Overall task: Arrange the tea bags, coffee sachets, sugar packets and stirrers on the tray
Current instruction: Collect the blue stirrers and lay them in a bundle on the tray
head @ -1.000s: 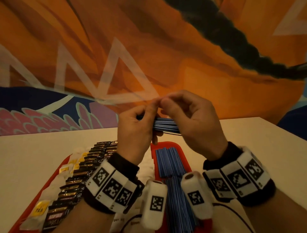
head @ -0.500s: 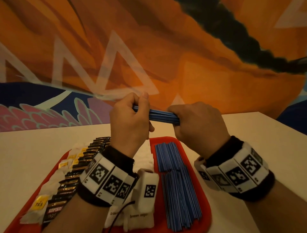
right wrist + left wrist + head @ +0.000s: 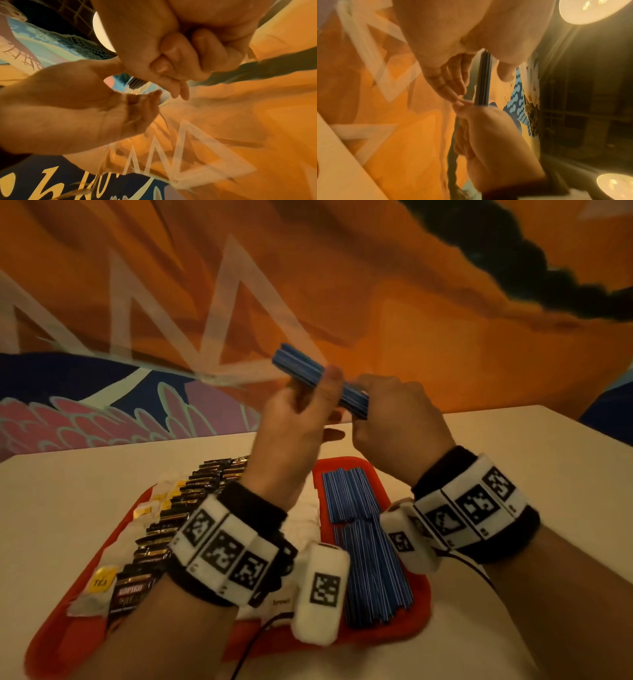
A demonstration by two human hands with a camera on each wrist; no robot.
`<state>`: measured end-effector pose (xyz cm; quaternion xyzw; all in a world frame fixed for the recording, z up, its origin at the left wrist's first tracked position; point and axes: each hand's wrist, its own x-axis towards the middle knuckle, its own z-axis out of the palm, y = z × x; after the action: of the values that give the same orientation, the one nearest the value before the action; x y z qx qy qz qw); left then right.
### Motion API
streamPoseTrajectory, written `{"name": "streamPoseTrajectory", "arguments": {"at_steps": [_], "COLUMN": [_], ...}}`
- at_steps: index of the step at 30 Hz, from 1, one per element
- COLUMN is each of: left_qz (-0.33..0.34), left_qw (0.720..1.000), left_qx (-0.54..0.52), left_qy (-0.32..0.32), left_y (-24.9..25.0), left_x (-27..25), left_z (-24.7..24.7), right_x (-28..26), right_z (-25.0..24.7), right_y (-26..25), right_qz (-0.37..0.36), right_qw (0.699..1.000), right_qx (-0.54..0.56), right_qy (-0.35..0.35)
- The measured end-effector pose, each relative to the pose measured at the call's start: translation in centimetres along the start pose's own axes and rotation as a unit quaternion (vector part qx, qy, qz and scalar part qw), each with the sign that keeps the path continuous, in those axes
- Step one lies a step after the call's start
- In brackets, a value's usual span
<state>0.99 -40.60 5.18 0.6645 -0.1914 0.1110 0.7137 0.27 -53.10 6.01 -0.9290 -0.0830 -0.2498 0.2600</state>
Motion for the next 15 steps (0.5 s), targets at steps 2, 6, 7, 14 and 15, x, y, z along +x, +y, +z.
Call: {"name": "streamPoseTrajectory", "arguments": {"at_steps": [2, 6, 7, 14, 15], "left_qz": [-0.02, -0.107, -0.137, -0.413, -0.441], "left_qw": [0.999, 0.987, 0.982, 0.911, 0.896], "left_qx": [-0.022, -0.1, -0.112, 0.004, 0.048], "left_qy": [0.013, 0.063, 0.063, 0.005, -0.013], "left_y": [-0.2, 0.2, 0.3, -1.0, -1.5], "left_x": [-0.4, -0.3, -0.3, 0.2, -0.2], "left_z": [1.1, 2.1, 1.9, -0.2, -0.2], "right_x": [-0.6, -1.7, -1.8, -1.1, -1.1], "right_z": [0.4, 0.6, 0.4, -0.7, -0.1], "right_y": [-0.3, -0.1, 0.2, 5.6, 6.4], "right_qz": [0.012, -0.022, -0.047, 0.005, 0.017], "right_qw": [0.999, 0.994, 0.988, 0.936, 0.936], "right_qx": [-0.012, 0.008, 0.03, 0.086, 0.071], "right_qy": [-0.032, -0.111, -0.144, -0.342, -0.345]}}
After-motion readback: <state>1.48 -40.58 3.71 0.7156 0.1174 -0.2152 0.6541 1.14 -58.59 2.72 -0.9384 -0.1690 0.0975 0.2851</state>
